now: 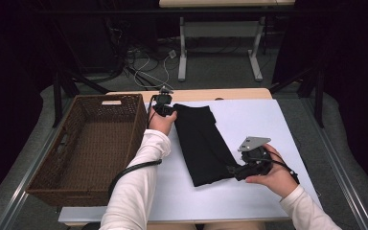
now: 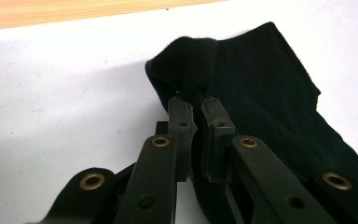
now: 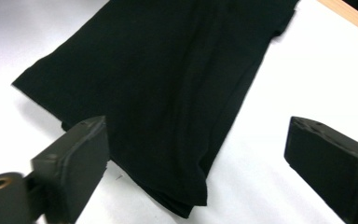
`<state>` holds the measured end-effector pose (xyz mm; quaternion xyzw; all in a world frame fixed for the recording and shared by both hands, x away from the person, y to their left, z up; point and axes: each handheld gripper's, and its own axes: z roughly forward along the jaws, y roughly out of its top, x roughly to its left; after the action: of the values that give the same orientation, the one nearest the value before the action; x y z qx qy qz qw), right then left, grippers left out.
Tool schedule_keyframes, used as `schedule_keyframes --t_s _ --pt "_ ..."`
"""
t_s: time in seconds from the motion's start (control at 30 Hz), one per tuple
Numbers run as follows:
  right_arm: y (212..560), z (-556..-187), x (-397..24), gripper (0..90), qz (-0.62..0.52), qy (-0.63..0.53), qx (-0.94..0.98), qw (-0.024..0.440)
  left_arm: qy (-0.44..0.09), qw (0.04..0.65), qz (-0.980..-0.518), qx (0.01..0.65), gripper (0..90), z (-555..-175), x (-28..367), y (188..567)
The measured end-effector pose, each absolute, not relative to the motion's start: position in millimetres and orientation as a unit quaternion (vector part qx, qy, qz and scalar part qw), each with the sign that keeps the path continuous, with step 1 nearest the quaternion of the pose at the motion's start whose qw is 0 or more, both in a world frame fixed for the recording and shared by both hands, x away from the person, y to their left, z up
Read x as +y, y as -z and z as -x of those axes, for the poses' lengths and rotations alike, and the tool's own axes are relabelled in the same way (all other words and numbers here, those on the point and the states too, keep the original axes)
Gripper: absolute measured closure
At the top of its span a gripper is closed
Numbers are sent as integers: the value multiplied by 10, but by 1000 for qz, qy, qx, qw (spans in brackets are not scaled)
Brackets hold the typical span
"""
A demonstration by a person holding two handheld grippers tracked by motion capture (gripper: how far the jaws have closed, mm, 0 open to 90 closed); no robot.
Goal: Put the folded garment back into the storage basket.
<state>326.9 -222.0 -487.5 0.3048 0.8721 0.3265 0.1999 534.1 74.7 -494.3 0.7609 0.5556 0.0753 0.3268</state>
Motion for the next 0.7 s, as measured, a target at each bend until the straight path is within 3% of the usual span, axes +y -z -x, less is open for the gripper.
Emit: schedule_keyframes --t_s 0.23,0.4,0.7 --pt "4939 -3266 -2158 231 -235 -312 898 203 -80 330 -760 554 840 -5290 742 4948" --pt "4950 -3292 -2120 399 -193 -296 913 204 -76 331 -763 551 840 -5252 756 4943" --pt "5089 -3302 -1990 417 -118 -248 945 179 -83 331 -767 543 840 -5201 756 4943"
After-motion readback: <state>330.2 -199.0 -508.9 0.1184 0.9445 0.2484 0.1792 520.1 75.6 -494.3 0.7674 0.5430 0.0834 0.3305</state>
